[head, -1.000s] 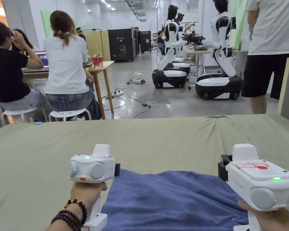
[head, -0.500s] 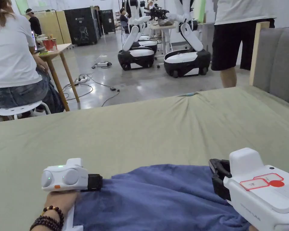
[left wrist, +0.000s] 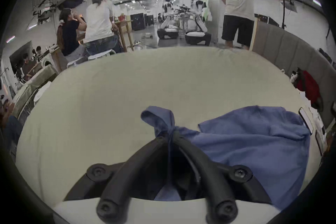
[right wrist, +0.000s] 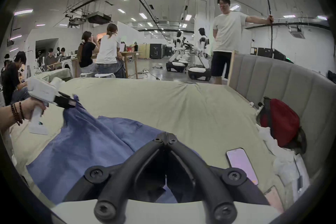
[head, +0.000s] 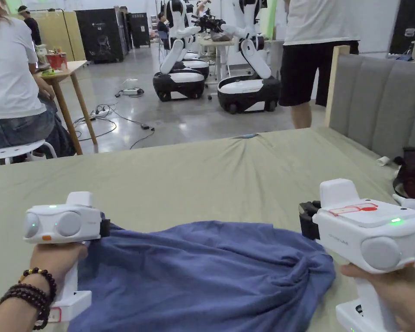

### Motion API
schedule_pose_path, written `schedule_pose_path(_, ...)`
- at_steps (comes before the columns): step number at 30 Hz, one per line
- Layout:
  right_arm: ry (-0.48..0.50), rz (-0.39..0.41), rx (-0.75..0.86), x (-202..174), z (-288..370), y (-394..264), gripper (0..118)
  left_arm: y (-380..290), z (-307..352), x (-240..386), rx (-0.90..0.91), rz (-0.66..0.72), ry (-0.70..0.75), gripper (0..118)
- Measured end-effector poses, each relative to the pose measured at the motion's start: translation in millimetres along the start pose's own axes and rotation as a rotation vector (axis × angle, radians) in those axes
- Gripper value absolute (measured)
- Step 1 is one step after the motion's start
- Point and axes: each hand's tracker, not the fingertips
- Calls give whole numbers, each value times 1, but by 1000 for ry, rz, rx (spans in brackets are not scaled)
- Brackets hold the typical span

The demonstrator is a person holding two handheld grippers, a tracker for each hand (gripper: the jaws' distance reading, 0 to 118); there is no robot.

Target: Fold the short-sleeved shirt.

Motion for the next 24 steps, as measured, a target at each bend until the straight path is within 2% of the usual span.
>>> schedule_pose_path(1, -2, -2, -8, 9, 9, 1, 4, 1, 9, -2, 12, 4, 0, 0)
schedule_pose_path(2, -9, -17, -27, 20, 13, -2, 23, 2, 18, -4, 29, 15, 0, 0)
schedule_pose_path(5, -20, -70, -139, 49, 9, -18, 96, 1, 35, -1, 60, 40, -9, 0)
schedule_pose_path(6, -14, -72, -169, 57, 4, -26, 103, 1, 39, -1, 65, 41, -11, 0)
schedule_pose_path(11, -54, -83, -332, 70, -27, -72, 87, 1, 39, 7, 74, 34, -12, 0)
schedule_pose_path(16, 12, -102, -406, 55, -62, -103, 87, 5, 30, 2, 72, 34, -10, 0)
schedule_pose_path(19, 40, -76, -450, 41, -89, -107, 83, 5, 28, 1, 70, 32, -9, 0)
schedule_pose_path(20, -2, -41, -458, 36, -93, -107, 82, 3, 28, 0, 68, 28, -7, 0)
schedule_pose_path(22, 0, -25, -443, 29, -93, -98, 80, 0, 29, -3, 67, 21, -5, 0)
schedule_pose_path(24, 17, -16, -441, 28, -90, -92, 58, -1, 28, -4, 68, 16, -2, 0)
